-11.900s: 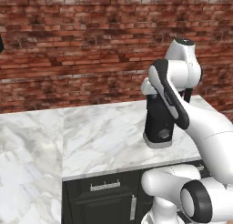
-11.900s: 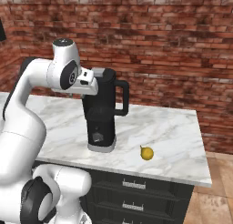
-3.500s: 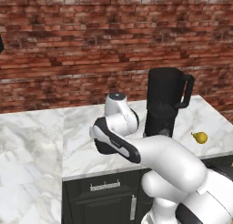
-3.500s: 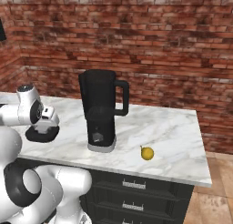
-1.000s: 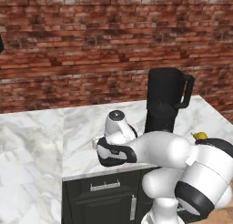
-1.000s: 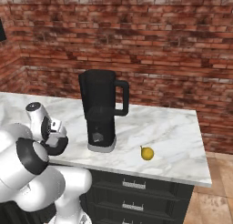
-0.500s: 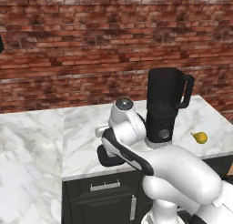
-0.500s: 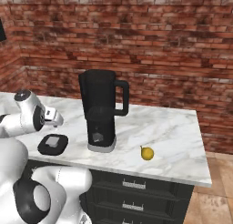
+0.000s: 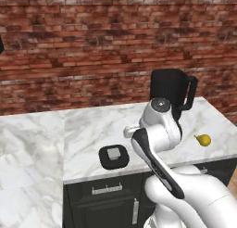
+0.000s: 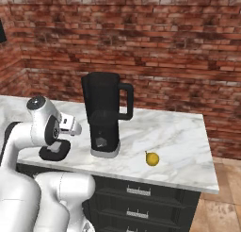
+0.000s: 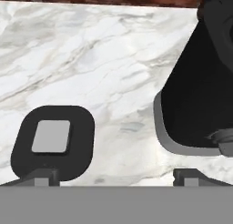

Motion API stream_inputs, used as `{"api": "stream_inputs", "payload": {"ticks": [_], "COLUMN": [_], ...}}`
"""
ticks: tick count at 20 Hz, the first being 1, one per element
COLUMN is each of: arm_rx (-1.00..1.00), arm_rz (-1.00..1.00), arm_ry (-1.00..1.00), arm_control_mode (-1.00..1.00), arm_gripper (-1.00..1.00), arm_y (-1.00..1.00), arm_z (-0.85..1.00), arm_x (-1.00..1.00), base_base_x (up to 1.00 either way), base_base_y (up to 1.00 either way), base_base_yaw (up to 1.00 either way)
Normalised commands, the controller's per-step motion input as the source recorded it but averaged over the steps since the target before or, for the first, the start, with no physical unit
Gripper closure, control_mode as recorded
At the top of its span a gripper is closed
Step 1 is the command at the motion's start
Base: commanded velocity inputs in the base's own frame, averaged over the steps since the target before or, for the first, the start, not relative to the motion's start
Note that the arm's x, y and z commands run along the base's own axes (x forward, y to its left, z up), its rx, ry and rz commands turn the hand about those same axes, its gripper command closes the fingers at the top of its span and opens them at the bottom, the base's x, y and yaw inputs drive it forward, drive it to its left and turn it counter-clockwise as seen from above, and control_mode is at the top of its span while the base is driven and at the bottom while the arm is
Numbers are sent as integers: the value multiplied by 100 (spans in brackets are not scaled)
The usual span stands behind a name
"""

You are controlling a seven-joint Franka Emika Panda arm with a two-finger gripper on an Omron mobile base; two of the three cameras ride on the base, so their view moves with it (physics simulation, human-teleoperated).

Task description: Open the blender lid, put the pear in the blender, close the lid, and start the blender.

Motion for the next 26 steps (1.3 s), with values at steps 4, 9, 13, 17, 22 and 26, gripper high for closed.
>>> {"api": "stream_inputs", "payload": {"ticks": [4,9,13,17,22,26], "arm_rx": [0,0,0,0,0,0], "arm_rz": [-4,-5,-4,-5,-3,0], "arm_ry": [-2,-4,-3,-1,0,0], "arm_control_mode": [-100,-100,-100,-100,-100,-100], "arm_gripper": [-100,-100,-100,-100,-100,-100], "arm_y": [-100,-100,-100,-100,-100,-98], "arm_z": [10,11,10,3,-1,-9], "arm_x": [-35,-37,-26,-14,3,25], "base_base_x": [0,0,0,0,0,0], "base_base_y": [0,0,0,0,0,0], "base_base_yaw": [0,0,0,0,0,0]}}
